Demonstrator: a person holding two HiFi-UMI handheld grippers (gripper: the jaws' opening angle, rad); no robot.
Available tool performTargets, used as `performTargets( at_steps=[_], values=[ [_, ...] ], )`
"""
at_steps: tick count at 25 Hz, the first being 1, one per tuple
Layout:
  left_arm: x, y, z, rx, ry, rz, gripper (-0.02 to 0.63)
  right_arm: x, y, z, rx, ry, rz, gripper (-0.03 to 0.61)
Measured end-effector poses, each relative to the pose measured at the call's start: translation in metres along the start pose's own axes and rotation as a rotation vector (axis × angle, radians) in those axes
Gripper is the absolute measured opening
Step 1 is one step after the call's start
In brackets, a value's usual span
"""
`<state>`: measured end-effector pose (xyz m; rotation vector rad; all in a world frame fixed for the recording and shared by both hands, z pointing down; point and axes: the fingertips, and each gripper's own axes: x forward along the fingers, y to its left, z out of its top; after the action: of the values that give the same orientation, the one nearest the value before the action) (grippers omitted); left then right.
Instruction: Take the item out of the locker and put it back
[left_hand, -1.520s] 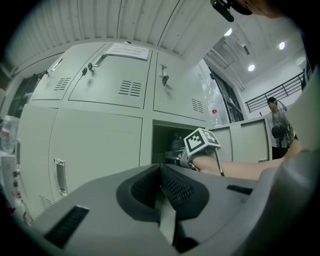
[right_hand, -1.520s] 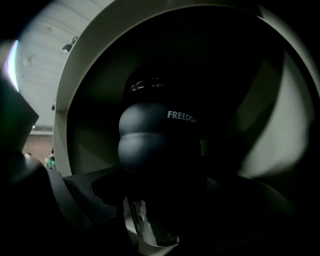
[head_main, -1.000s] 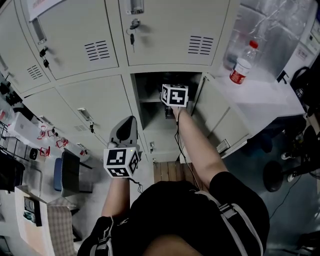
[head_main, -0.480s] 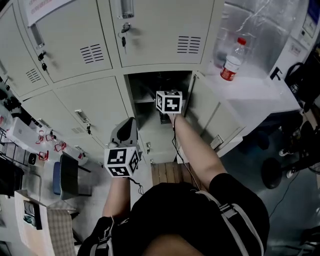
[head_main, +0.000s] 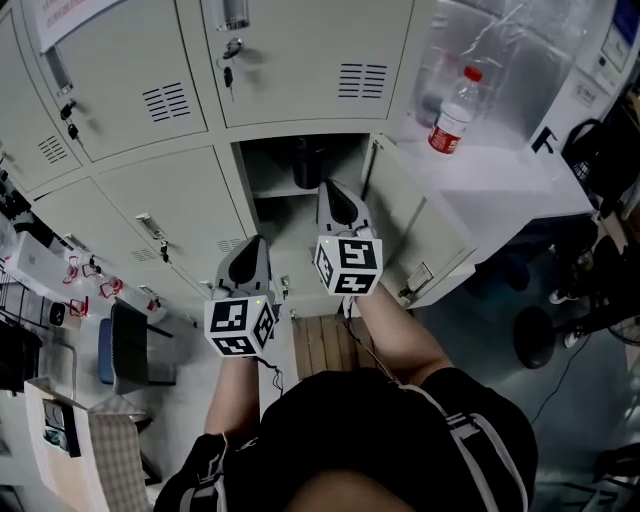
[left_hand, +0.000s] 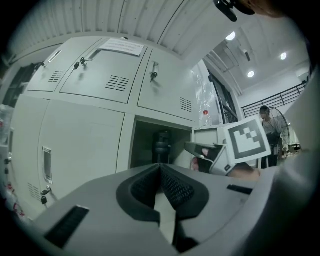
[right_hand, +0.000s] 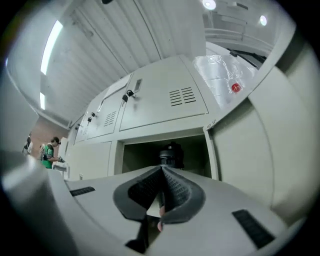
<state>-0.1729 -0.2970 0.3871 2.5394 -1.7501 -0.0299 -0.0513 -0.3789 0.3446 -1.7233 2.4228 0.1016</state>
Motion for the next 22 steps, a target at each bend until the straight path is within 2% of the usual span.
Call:
performTargets(
  at_steps=[3, 9, 22],
  values=[
    [0.002, -0.008, -0.003, -0.003, 0.001, -0.011, 0.013, -0.026, -0.003, -0.005, 0.026, 0.018, 0.019, 0.014],
    [0.005, -0.026, -0.014, -0.003, 0.025, -0.03, 0.014, -0.055, -0.018, -0.04, 0.047, 0.13, 0.007, 0.012],
    [0.005, -0.047, -0.009, 0.019, 0.023, -0.033, 0.014, -0.067, -0.019, -0.03, 0.058, 0.11, 0.039, 0.014]
  ],
)
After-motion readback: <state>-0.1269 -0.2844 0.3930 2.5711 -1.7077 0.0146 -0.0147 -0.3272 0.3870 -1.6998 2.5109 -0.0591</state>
